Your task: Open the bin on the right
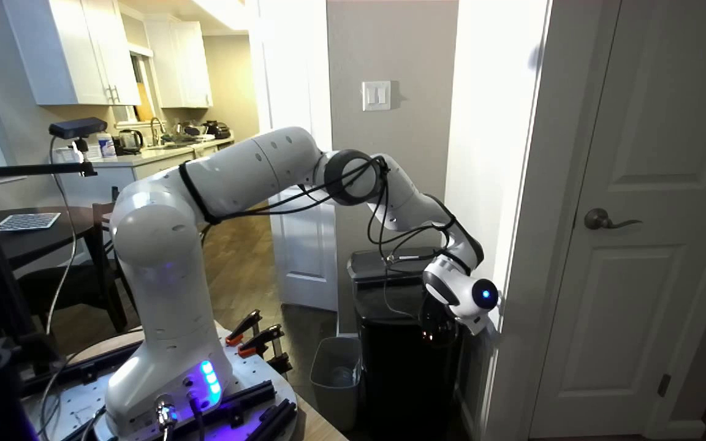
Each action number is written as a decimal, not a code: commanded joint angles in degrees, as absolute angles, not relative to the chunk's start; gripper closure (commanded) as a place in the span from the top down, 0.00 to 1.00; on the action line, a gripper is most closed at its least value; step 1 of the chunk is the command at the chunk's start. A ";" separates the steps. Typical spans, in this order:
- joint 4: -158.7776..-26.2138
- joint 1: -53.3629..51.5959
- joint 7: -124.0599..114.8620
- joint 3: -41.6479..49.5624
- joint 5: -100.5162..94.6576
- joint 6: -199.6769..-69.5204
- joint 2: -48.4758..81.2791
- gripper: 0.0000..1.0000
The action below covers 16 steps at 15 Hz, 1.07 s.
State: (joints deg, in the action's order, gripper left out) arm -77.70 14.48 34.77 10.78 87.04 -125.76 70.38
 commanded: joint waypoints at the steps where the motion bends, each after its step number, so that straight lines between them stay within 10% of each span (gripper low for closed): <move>1: -90.81 13.07 37.71 9.95 85.47 -128.94 58.90 1.00; 16: -99.59 9.82 34.25 9.84 78.51 -134.34 49.47 1.00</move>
State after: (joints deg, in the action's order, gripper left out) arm -96.42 10.51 35.56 9.39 80.84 -130.07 52.02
